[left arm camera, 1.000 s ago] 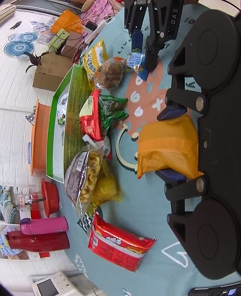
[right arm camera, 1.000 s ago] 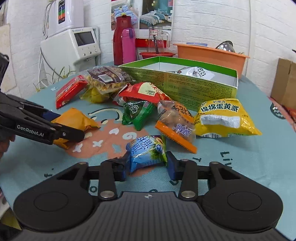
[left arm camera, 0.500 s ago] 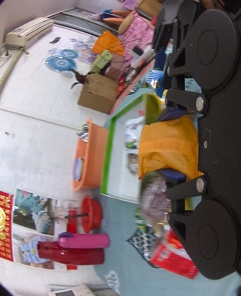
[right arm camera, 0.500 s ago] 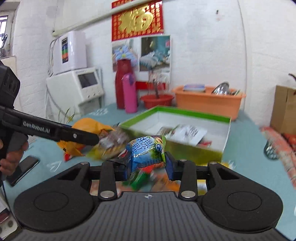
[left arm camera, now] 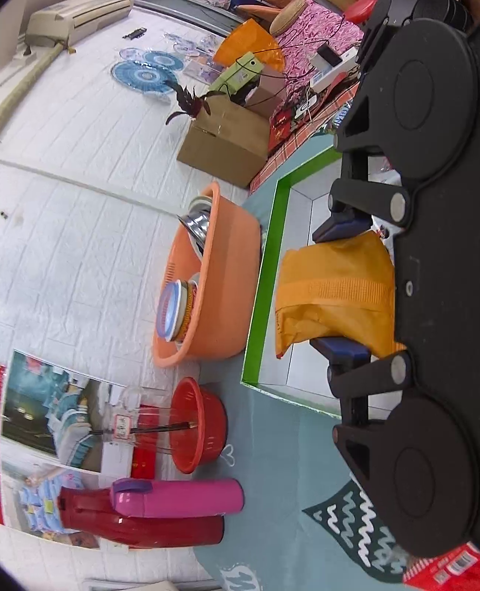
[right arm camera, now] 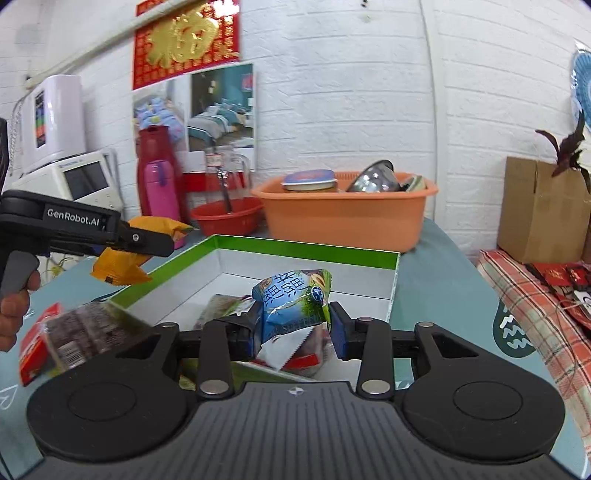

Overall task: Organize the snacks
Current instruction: 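Carry both bags into the green box and open both grippers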

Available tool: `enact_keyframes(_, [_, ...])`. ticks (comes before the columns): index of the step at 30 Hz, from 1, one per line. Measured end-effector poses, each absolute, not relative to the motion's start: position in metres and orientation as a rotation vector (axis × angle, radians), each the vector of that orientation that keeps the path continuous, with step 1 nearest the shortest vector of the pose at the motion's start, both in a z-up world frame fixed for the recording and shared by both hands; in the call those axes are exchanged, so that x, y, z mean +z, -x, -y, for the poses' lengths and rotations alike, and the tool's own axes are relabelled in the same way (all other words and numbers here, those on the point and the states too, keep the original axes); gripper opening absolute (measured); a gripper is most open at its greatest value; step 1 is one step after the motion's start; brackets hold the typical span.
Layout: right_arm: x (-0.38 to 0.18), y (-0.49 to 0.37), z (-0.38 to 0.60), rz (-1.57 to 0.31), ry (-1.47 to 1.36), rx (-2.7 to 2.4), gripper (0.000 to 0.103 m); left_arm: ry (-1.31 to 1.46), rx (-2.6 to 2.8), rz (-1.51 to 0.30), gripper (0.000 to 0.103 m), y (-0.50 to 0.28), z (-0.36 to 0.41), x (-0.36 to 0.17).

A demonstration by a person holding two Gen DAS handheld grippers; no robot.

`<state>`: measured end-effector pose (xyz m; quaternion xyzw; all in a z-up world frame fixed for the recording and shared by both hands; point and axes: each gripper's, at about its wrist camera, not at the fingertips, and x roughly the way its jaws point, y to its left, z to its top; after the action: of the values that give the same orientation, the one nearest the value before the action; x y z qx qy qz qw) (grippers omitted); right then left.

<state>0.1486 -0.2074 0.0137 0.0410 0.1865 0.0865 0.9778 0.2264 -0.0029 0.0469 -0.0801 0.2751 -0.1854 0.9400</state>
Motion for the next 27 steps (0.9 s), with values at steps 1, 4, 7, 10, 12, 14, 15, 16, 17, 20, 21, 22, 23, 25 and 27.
enact_keyframes(1, [0.012, -0.155, 0.209, -0.378, -0.089, 0.167, 0.064, 0.164, -0.376, -0.566, 0.072, -0.231, 0.004, 0.044])
enact_keyframes(4, [0.008, -0.167, 0.211, -0.375, -0.096, 0.150, 0.065, 0.154, -0.365, -0.582, 0.072, -0.246, 0.006, 0.035])
enact_keyframes(7, [0.001, -0.180, 0.210, -0.377, -0.084, 0.152, 0.078, 0.141, -0.377, -0.608, 0.091, -0.256, 0.011, 0.025])
enact_keyframes(10, [-0.008, -0.186, 0.205, -0.406, -0.040, 0.140, 0.103, 0.118, -0.349, -0.584, 0.103, -0.249, 0.012, 0.019])
enact_keyframes(12, [-0.012, -0.182, 0.203, -0.404, -0.018, 0.152, 0.103, 0.087, -0.360, -0.559, 0.103, -0.241, 0.012, 0.021])
enact_keyframes(14, [-0.012, -0.177, 0.201, -0.407, -0.001, 0.159, 0.103, 0.075, -0.370, -0.568, 0.103, -0.236, 0.012, 0.025])
enact_keyframes(15, [-0.010, -0.175, 0.200, -0.414, 0.002, 0.153, 0.103, 0.076, -0.372, -0.569, 0.103, -0.232, 0.010, 0.028])
enact_keyframes(16, [-0.007, -0.171, 0.200, -0.417, -0.001, 0.151, 0.103, 0.078, -0.376, -0.566, 0.103, -0.227, 0.009, 0.032])
enact_keyframes(17, [-0.003, -0.167, 0.200, -0.412, -0.011, 0.154, 0.103, 0.082, -0.380, -0.562, 0.103, -0.222, 0.007, 0.036])
enact_keyframes(20, [0.013, -0.149, 0.201, -0.391, -0.042, 0.158, 0.103, 0.093, -0.389, -0.551, 0.103, -0.201, -0.002, 0.049])
enact_keyframes(21, [0.018, -0.143, 0.201, -0.385, -0.047, 0.158, 0.103, 0.094, -0.391, -0.547, 0.103, -0.193, -0.006, 0.053])
enact_keyframes(22, [0.024, -0.135, 0.200, -0.376, -0.049, 0.161, 0.103, 0.094, -0.382, -0.549, 0.103, -0.185, -0.010, 0.056])
enact_keyframes(23, [0.028, -0.126, 0.199, -0.364, -0.052, 0.166, 0.103, 0.094, -0.364, -0.556, 0.103, -0.178, -0.014, 0.059])
enact_keyframes(25, [0.036, -0.110, 0.197, -0.347, -0.063, 0.176, 0.103, 0.094, -0.347, -0.568, 0.103, -0.163, -0.022, 0.061])
enact_keyframes(27, [0.040, -0.094, 0.195, -0.330, -0.086, 0.199, 0.103, 0.090, -0.336, -0.579, 0.103, -0.151, -0.031, 0.060])
